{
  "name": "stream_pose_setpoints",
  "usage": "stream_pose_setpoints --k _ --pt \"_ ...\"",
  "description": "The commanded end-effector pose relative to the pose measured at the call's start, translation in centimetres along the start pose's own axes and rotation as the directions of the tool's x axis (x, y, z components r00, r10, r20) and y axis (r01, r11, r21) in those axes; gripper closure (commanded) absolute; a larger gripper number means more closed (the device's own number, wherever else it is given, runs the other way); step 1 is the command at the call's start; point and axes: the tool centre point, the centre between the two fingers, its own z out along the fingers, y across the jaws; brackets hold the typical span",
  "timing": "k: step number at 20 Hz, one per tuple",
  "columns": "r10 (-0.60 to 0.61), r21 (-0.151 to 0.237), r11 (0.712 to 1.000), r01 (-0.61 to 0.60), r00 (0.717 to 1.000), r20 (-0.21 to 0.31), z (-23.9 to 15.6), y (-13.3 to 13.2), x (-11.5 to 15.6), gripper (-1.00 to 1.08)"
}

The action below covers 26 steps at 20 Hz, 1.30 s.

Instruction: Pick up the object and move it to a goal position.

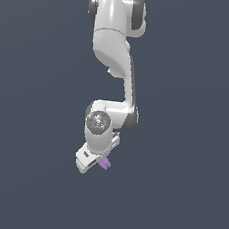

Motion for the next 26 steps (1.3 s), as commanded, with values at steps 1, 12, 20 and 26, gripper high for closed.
stream_pose_setpoints --k 1,12,20,26 --pt "0.000 0.000 1.000 0.000 1.000 0.000 -0.2 -0.1 -0.2 1.08" --pt "0.000 0.000 1.000 0.000 1.000 0.000 -1.8 -2.2 -2.2 1.08" --pt "0.000 0.000 1.000 0.000 1.000 0.000 -4.1 -5.1 -5.1 1.08" --pt "0.000 -0.001 1.000 0.000 1.000 0.001 -6.0 -7.5 -7.5 1.08"
